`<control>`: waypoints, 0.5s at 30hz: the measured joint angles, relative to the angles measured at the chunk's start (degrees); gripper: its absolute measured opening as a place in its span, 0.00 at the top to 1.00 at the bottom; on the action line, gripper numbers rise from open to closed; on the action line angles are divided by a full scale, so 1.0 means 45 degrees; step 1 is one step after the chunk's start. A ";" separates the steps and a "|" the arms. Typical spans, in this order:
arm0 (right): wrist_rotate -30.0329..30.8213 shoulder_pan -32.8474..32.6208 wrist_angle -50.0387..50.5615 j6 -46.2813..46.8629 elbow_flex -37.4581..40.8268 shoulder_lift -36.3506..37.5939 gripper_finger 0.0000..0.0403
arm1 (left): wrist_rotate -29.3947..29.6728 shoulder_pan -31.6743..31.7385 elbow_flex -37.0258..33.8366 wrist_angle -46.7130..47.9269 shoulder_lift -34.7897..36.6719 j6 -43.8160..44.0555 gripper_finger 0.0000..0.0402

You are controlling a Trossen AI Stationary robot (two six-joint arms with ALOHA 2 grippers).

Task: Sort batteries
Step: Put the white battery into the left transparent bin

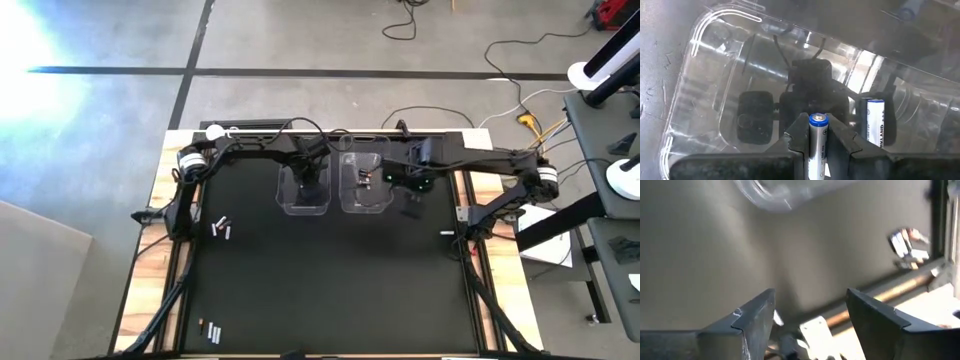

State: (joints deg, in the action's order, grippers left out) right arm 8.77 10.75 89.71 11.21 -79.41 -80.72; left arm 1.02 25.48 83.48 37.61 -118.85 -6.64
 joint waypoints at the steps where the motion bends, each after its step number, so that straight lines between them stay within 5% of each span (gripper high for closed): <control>1: 0.0077 0.0055 -0.0006 -0.0096 0.0471 0.0028 0.40 | 0.0004 -0.0005 -0.0005 -0.0005 0.0000 -0.0011 0.94; 7: -0.0451 -0.0111 -0.0124 -0.0634 0.3317 0.0004 0.35 | 0.0000 -0.0005 -0.0030 0.0057 0.0108 0.0011 0.90; 15: -0.1201 -0.1492 -0.0612 0.0423 0.5830 0.0333 0.37 | -0.0102 0.0008 -0.0034 0.0058 0.0832 0.0681 0.69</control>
State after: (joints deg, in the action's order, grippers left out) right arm 3.36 4.03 86.96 13.12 -53.17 -79.22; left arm 0.56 25.51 83.33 37.87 -115.10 -3.57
